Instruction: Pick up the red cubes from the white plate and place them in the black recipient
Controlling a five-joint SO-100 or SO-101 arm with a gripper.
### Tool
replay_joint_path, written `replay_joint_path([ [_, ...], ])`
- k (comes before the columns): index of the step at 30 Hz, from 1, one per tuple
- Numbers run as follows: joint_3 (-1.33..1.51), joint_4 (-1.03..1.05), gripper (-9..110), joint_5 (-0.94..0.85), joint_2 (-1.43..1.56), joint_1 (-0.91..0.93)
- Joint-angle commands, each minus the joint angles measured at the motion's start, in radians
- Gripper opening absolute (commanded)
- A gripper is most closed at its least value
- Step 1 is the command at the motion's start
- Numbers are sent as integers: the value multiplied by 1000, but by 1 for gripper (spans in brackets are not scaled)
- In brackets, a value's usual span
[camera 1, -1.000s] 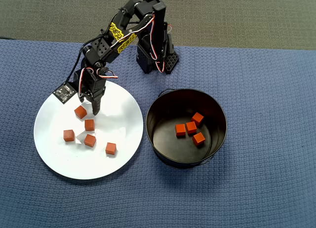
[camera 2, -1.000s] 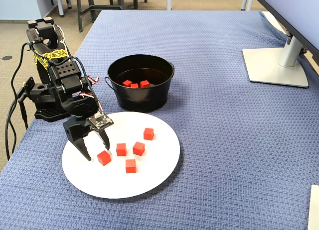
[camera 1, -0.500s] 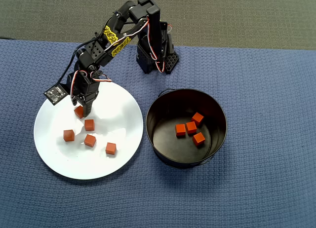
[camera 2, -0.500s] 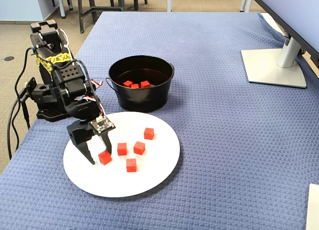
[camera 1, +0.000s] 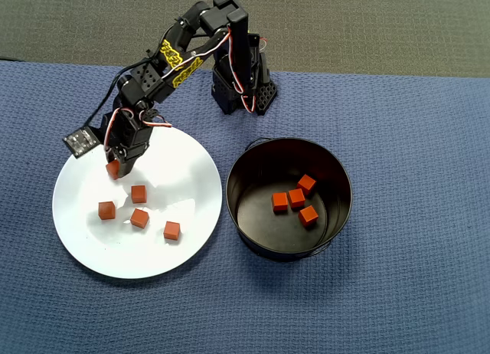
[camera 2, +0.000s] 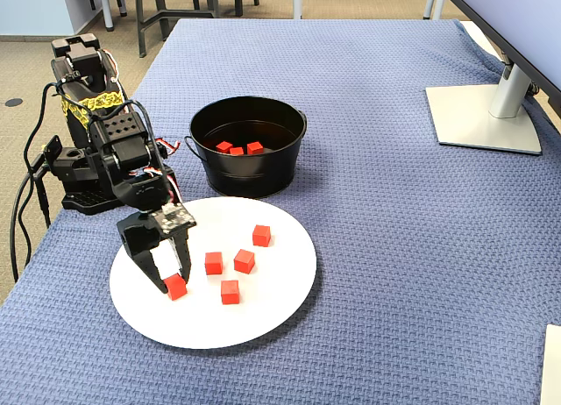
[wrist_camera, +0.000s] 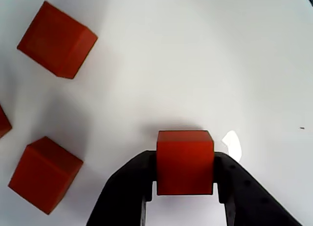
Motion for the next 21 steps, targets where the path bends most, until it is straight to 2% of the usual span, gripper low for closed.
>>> replay_joint_path([
  [1, 64, -150, 0, 218, 198, -61],
  [4, 98, -104, 0, 344, 359, -107],
  [9, -94, 333, 0, 604, 483, -238],
  [12, -178, 517, 0, 730, 520, -357],
  [21, -255, 730, 0, 1095, 623, -759],
])
